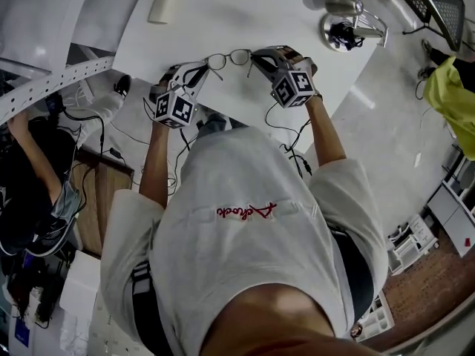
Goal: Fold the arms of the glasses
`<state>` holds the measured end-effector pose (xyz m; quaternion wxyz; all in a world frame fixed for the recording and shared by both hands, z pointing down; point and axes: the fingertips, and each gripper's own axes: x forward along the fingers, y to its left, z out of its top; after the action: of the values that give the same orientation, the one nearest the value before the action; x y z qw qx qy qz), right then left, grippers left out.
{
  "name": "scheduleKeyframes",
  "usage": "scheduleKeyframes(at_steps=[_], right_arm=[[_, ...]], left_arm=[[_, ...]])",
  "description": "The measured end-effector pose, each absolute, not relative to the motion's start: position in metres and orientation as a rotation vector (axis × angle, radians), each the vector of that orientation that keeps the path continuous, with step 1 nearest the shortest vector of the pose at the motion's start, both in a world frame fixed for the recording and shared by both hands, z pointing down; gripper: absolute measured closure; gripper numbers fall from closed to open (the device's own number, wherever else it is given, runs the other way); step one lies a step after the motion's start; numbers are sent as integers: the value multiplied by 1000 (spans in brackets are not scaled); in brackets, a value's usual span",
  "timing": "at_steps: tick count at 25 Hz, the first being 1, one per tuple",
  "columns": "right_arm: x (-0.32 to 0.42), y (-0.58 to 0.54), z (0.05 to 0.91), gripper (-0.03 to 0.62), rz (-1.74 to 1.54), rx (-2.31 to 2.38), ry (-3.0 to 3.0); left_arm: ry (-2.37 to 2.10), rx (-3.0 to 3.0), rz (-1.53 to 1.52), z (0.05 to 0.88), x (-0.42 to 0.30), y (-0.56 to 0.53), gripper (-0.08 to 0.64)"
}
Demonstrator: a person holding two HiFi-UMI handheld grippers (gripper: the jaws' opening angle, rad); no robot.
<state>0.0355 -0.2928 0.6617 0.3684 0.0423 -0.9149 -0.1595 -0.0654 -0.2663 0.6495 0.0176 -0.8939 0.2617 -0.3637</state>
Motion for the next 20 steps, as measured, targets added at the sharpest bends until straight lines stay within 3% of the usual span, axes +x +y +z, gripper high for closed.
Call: scheduleKeyframes(at_steps=[20], right_arm=[[37, -289, 663, 566, -355, 97, -2352]], left_arm=[[436, -2750, -1313, 695, -14, -285, 514]])
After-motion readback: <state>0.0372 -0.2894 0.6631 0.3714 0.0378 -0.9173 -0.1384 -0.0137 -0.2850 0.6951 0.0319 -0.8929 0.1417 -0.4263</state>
